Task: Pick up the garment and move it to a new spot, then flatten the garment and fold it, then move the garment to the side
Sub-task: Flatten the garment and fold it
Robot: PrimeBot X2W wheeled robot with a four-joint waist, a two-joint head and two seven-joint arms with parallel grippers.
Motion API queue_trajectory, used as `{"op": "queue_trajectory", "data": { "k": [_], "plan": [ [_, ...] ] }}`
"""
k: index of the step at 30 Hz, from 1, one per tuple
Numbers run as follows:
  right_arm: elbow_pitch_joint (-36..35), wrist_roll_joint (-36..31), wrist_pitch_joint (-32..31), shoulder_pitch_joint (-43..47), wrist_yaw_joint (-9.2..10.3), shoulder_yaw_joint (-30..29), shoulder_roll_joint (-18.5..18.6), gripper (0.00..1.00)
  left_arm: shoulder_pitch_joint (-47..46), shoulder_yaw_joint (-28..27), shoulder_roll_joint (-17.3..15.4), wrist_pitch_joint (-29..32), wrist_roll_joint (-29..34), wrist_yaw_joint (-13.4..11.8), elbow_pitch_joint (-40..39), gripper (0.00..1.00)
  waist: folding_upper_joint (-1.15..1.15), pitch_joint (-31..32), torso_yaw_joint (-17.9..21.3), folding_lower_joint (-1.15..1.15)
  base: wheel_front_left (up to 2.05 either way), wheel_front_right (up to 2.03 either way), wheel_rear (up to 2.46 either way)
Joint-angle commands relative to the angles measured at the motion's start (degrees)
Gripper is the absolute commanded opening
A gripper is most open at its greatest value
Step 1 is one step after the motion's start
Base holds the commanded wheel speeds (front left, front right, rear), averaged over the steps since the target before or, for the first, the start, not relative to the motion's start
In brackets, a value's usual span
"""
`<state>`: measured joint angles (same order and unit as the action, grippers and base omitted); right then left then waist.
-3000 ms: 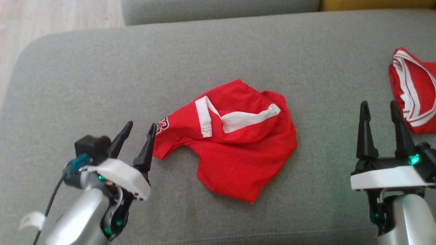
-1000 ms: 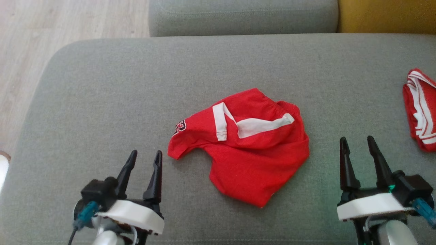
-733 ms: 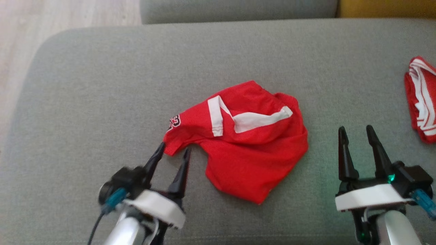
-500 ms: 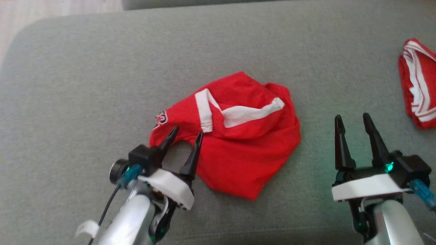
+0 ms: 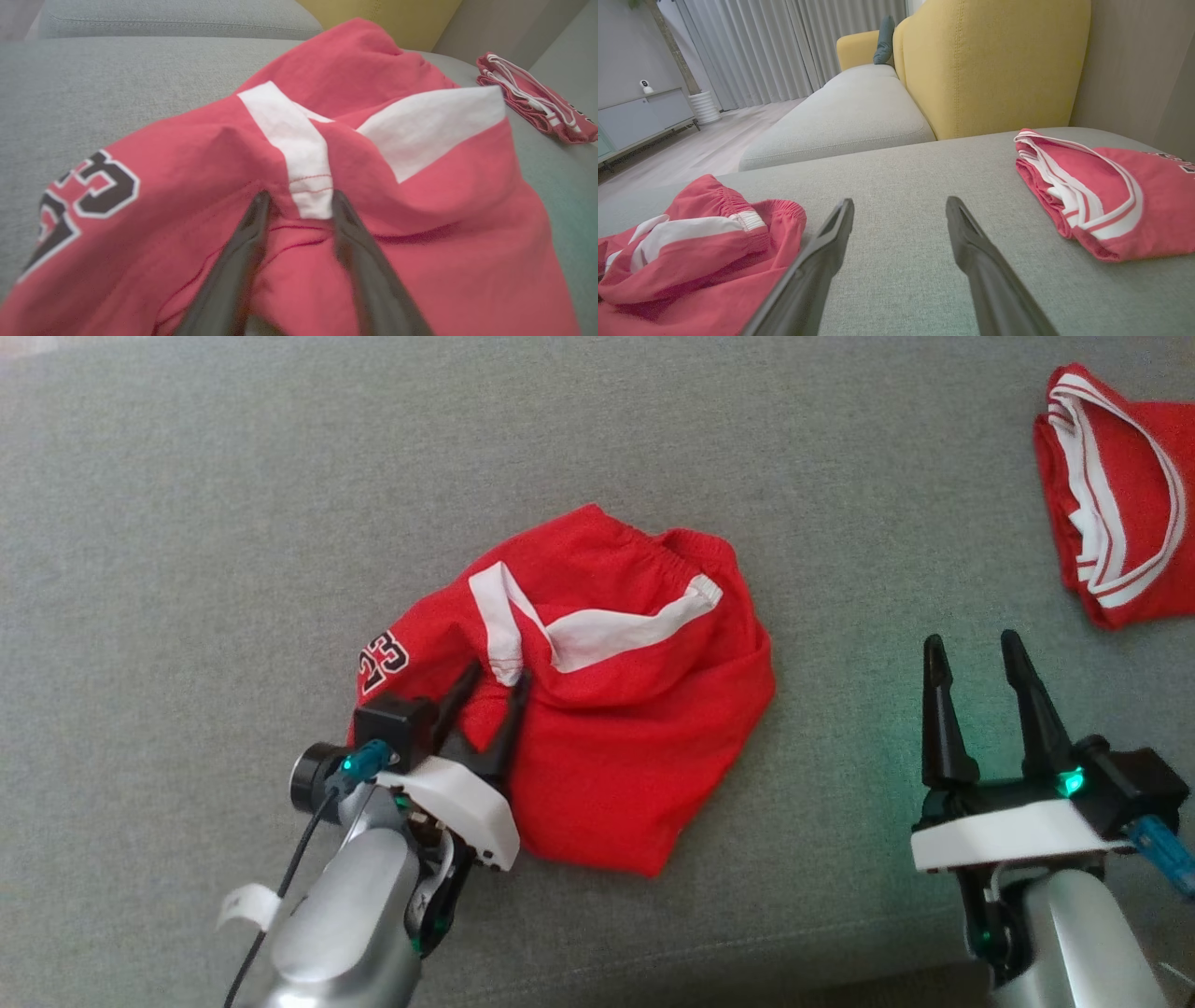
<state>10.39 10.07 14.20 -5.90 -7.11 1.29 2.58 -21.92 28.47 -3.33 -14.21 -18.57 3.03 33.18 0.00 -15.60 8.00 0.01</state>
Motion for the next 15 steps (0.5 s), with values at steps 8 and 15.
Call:
{"op": "queue_trajectory", "data": {
  "k": [8, 15],
  "plan": [
    [-1.0, 0.4, 0.7, -1.8, -0.37, 0.7, 0.3, 1.0, -1.4, -3.2, -0.2, -0.8, 0.2, 0.2, -4.5, 0.0, 0.0, 1.5, -1.6, -0.01, 0.0, 0.0, 0.0],
    [-0.7, -0.3, 0.8, -0.7, -0.37, 0.4, 0.3, 1.0, 4.2, -4.1, -1.5, -0.8, 2.0, 0.8, -15.1, 0.0, 0.0, 4.2, -5.1, -0.01, 0.0, 0.0, 0.0]
  ]
}}
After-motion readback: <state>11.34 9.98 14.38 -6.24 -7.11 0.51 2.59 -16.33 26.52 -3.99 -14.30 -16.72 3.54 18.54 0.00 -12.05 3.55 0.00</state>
